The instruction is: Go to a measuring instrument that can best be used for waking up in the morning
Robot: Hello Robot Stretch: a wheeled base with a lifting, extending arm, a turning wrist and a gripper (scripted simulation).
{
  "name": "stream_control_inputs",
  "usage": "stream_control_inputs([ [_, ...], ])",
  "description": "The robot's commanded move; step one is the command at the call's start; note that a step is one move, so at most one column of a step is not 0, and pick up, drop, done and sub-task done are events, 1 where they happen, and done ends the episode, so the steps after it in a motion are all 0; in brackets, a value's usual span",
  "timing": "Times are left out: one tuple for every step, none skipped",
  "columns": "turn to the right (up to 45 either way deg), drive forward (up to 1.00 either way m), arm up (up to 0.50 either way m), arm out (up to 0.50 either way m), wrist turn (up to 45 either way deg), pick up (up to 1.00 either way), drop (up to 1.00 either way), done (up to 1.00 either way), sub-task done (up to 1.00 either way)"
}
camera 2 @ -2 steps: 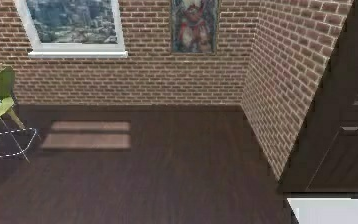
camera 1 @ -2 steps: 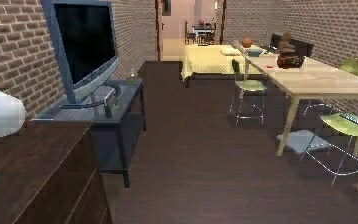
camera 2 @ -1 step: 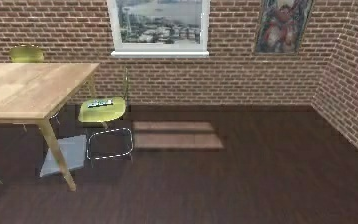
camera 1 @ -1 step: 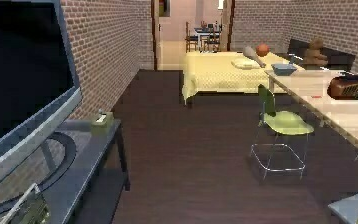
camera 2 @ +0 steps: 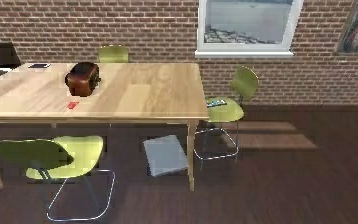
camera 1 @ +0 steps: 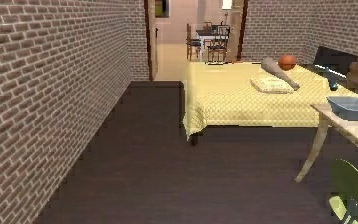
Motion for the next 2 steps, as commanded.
stream_control_inputs([
  [0.0, 0.50, 0.00, 0.00, 0.0, 0.00, 0.00, 0.00, 0.00],
  [-9.0, 0.00, 0.00, 0.00, 0.0, 0.00, 0.00, 0.00, 0.00],
])
